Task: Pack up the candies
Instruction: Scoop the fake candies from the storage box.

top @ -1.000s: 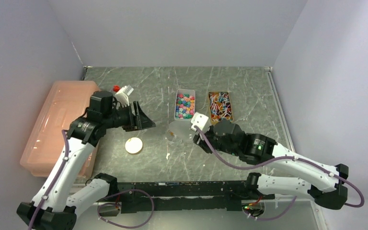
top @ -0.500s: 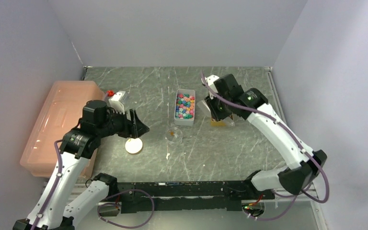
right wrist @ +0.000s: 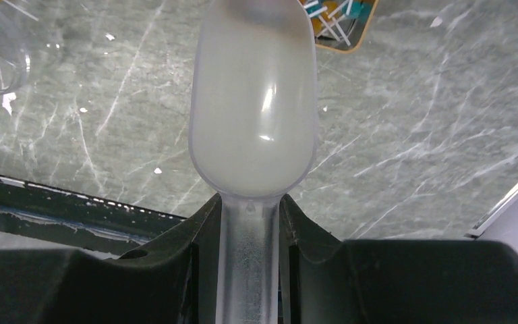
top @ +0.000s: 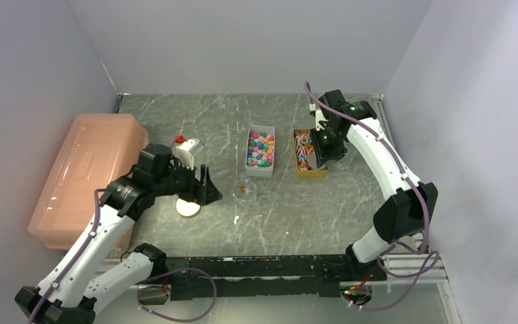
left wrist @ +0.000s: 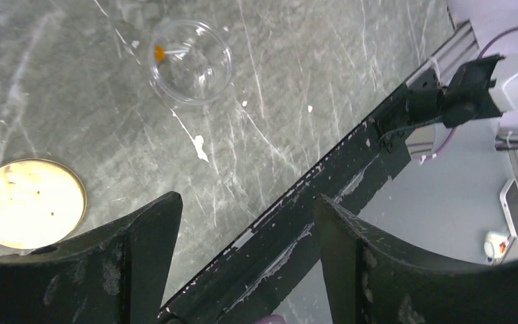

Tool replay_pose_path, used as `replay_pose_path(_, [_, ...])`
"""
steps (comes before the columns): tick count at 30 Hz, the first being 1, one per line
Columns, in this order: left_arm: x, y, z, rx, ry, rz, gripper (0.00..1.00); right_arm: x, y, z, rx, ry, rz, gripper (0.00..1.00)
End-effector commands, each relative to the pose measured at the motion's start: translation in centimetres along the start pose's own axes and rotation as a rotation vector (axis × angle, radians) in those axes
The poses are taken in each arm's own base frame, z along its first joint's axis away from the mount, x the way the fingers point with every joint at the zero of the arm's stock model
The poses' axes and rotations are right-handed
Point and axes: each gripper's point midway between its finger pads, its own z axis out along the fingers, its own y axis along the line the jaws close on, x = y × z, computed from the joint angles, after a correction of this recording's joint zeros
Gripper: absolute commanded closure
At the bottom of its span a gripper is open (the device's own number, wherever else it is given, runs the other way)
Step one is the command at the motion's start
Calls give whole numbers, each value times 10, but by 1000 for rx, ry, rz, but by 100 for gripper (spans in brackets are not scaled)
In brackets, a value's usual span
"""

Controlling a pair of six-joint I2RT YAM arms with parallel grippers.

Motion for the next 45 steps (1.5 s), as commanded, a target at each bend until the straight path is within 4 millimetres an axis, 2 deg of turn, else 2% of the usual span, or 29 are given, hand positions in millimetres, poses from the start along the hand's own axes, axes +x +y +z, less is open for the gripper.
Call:
replay_pose_path(1, [-7, -13, 3, 32, -2, 72, 24, 14, -5, 13, -32, 105, 75, 100])
replay_pose_path(9, [1, -23, 2, 67, 15, 90, 24, 10, -17, 33, -33, 172, 125, 100])
replay_pose_path(15, [1, -26, 2, 75, 18, 93, 24, 2, -23, 58, -11, 240, 123, 100])
replay_pose_path(34, [0, -28, 2, 70, 38, 101, 24, -28, -29, 107, 0, 321, 116, 100])
replay_pose_path(45, [6, -23, 6, 47, 59, 98, 24, -60, -32, 147, 21, 274, 174, 100])
